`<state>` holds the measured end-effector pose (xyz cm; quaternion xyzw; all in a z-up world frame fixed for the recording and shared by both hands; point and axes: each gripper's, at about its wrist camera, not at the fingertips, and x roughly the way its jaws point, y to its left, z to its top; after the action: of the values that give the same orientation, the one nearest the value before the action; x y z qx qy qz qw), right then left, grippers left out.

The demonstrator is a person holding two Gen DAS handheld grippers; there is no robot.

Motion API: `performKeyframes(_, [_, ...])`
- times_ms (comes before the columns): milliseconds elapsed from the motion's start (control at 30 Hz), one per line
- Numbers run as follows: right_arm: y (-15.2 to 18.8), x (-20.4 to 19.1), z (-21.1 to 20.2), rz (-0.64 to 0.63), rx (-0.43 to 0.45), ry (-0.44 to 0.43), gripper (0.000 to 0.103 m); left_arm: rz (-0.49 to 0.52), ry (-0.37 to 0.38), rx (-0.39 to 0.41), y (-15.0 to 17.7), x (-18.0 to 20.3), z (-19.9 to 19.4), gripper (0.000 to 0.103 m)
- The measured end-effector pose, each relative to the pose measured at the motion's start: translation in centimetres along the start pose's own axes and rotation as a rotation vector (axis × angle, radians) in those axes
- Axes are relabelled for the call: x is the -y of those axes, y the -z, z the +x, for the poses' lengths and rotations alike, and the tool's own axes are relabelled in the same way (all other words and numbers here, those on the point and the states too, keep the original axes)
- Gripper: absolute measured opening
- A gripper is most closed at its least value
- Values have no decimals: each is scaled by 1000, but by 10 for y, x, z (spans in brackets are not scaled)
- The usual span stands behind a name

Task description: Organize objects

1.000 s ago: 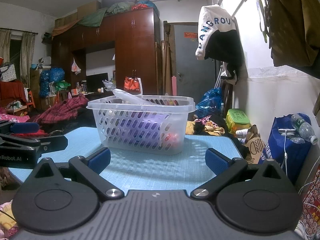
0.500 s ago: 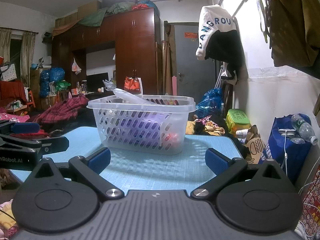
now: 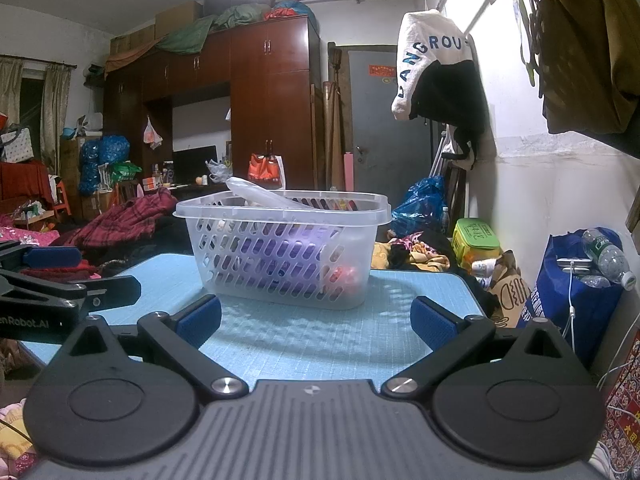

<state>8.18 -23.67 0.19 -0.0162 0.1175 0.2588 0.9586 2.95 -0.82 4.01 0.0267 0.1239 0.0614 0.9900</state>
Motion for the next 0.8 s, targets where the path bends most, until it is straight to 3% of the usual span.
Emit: performKeyframes(800, [0,0,1,-5,-3,-2,103,25,14,15,2,4,0,100])
